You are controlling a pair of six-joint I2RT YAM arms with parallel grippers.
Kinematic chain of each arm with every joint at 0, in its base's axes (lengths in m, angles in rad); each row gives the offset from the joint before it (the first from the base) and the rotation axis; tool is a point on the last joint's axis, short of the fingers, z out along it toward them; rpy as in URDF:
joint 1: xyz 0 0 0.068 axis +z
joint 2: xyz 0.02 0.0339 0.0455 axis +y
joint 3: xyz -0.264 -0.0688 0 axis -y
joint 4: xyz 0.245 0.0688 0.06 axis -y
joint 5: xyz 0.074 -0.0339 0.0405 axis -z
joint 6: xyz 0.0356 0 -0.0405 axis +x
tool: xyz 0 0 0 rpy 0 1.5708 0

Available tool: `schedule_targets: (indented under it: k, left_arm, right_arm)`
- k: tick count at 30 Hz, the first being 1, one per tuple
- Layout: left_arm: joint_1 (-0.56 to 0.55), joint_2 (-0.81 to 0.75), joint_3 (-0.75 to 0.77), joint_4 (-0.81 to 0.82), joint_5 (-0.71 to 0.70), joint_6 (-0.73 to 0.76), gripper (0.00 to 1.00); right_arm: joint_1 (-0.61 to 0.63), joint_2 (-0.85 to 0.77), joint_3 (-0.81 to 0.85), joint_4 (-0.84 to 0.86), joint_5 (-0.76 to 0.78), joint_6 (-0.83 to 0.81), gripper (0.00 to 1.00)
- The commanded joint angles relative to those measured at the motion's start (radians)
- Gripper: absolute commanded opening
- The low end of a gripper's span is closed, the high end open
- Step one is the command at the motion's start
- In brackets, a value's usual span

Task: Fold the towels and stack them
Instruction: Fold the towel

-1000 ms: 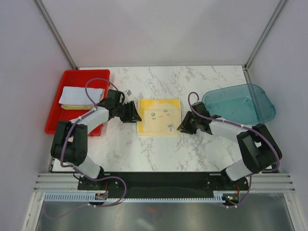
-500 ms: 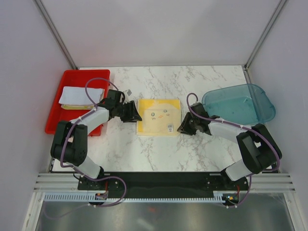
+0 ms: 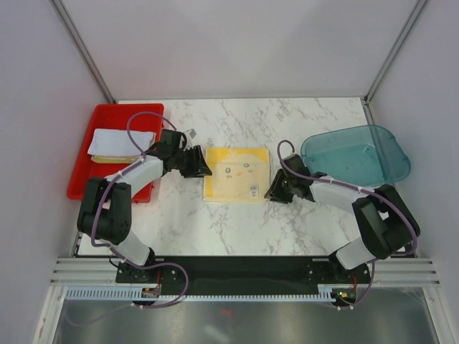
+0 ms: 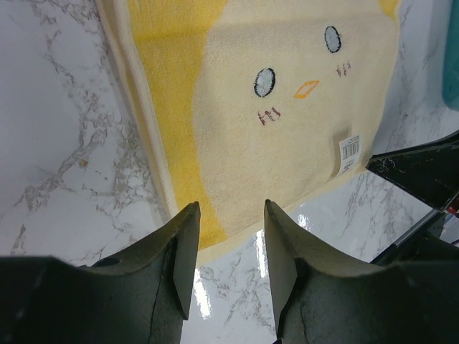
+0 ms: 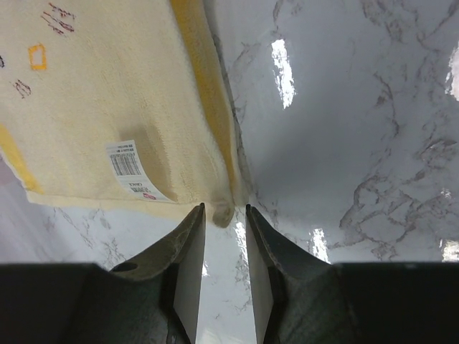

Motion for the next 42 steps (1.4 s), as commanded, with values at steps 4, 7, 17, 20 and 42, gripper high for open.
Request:
schedule_targets:
  k: [4, 7, 17, 20, 42]
  left_arm:
    - [-0.004, -0.029, -0.012, 0.008, -0.027, -0.026, 0.48]
    - [-0.006, -0.078, -0.051, 0.005, -0.059, -0.030, 0.48]
    - [-0.018, -0.104, -0.109, 0.016, -0.097, -0.036, 0.48]
    - [-0.017, -0.096, -0.105, 0.033, -0.102, -0.049, 0.48]
    - [0.033, 0.269, 0.349, -0.041, -0.107, 0.085, 0.49]
  right_arm:
    - [0.015, 0.026, 0.025, 0.043, -0.020, 0.024, 0.30]
    - [0.015, 0.021, 0.030, 0.048, -0.013, 0.018, 0.15]
    - [0.017, -0.020, 0.058, 0.016, 0.053, -0.083, 0.00]
    - [0.019, -0.042, 0.032, 0.026, 0.085, -0.128, 0.00]
    - [-0.084, 0.125, 0.424, -0.041, -0.080, -0.566, 0.38]
